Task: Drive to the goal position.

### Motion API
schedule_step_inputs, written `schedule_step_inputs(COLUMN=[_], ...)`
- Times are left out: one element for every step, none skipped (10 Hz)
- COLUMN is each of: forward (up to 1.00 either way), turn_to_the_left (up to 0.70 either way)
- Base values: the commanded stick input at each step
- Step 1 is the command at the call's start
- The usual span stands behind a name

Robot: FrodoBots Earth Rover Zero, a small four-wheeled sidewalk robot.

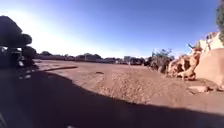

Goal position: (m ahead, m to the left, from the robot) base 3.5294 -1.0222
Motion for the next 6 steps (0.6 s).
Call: schedule_step_inputs(forward=[0.50,0.50,0.50,0.50,0.50,0.50], turn_to_the_left=[0.00,0.00,0.00,0.00,0.00,0.00])
